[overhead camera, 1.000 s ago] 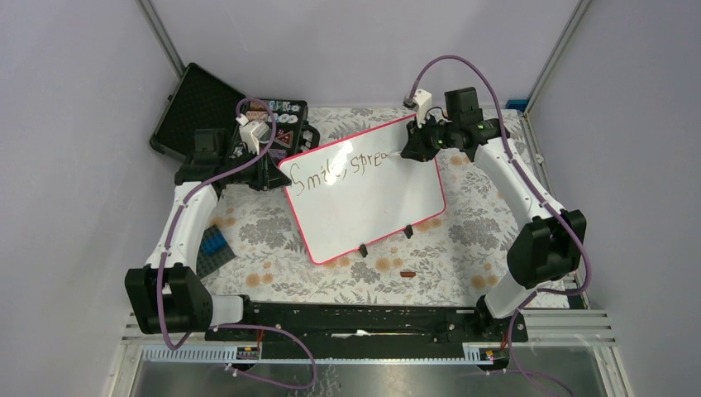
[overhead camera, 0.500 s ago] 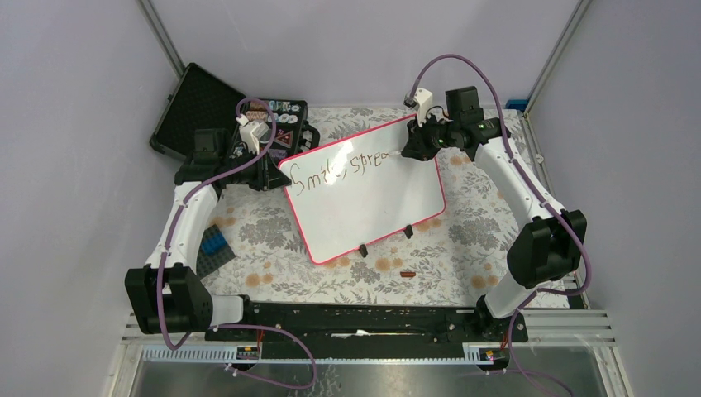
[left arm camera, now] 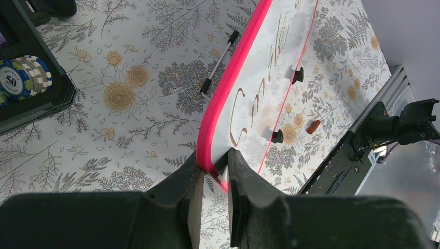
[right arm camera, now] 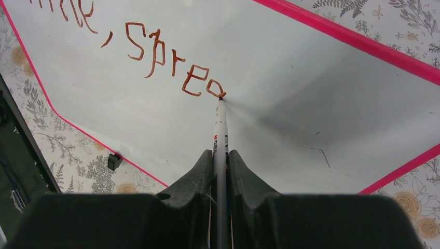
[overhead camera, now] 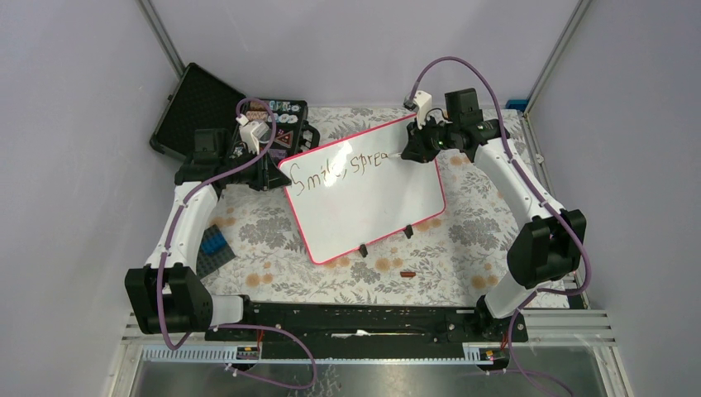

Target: Write a sentence on the whiteboard

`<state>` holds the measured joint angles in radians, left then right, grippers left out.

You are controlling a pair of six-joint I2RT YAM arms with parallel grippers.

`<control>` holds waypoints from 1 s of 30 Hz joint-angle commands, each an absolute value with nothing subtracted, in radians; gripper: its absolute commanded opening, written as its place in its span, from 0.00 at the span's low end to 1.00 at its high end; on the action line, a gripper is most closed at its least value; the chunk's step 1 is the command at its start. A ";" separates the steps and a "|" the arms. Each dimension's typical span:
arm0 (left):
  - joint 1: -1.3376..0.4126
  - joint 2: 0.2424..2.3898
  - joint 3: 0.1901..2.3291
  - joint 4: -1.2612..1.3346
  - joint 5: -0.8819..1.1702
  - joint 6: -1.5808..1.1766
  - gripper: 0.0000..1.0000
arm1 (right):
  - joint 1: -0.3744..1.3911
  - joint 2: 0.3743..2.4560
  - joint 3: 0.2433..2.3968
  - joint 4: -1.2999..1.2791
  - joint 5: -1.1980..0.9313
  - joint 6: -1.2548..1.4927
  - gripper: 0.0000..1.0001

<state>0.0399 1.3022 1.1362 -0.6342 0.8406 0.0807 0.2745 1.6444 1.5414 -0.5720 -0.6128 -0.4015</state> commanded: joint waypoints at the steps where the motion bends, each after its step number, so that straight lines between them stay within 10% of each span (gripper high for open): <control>1: 0.033 1.283 1.137 -0.583 0.776 0.141 0.00 | 0.268 1.613 1.533 -0.569 -0.604 -0.425 0.00; 30: 0.033 1.283 1.141 -0.583 0.779 0.138 0.00 | 0.232 1.570 1.585 -0.592 -0.624 -0.424 0.00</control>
<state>0.0395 1.3022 1.1362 -0.6350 0.8406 0.0807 0.2592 1.6096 1.5402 -0.5941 -0.5964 -0.4294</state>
